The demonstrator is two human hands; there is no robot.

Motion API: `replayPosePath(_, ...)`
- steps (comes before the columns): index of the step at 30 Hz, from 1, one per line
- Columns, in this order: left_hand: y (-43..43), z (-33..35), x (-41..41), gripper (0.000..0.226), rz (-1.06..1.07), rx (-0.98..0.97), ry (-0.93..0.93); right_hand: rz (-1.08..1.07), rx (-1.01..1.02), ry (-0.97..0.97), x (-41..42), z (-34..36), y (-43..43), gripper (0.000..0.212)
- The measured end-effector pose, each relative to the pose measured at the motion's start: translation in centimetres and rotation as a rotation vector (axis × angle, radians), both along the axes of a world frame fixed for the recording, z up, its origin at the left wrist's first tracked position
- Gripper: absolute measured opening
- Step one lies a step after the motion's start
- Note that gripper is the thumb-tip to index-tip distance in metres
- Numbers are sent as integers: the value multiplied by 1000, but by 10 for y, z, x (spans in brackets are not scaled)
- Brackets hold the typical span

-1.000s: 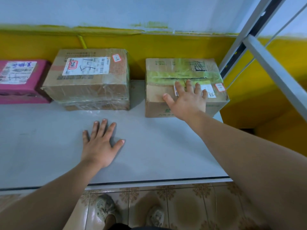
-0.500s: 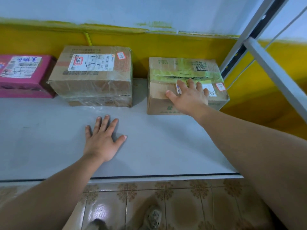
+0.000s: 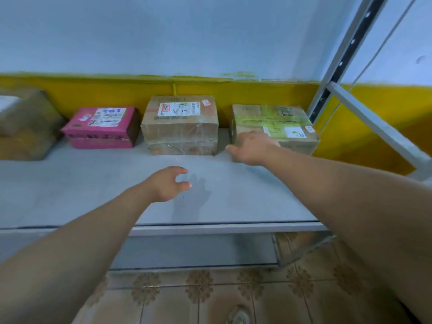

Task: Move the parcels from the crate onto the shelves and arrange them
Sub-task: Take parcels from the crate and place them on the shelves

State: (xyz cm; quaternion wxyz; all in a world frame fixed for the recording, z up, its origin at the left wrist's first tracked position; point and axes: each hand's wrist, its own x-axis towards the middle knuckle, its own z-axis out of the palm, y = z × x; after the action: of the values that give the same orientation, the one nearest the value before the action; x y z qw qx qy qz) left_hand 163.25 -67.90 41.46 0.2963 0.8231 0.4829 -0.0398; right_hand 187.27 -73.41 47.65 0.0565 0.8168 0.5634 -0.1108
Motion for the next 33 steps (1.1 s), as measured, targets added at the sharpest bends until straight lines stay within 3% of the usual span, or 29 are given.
replayPosePath(7, -51, 92, -116, 54, 12, 168, 45, 99, 72, 27, -131, 39, -12, 72)
replayPosePath(14, -107, 146, -266, 56, 140, 274, 70, 367, 174, 27, -296, 81, -5, 68)
replayPosePath(24, -129, 154, -455, 61, 490, 233, 138, 761, 197, 106, -520, 99, 42, 71)
replayPosePath(33, -80, 153, -572, 55, 756, 206, 174, 1056, 145, 91, -678, 104, 123, 70)
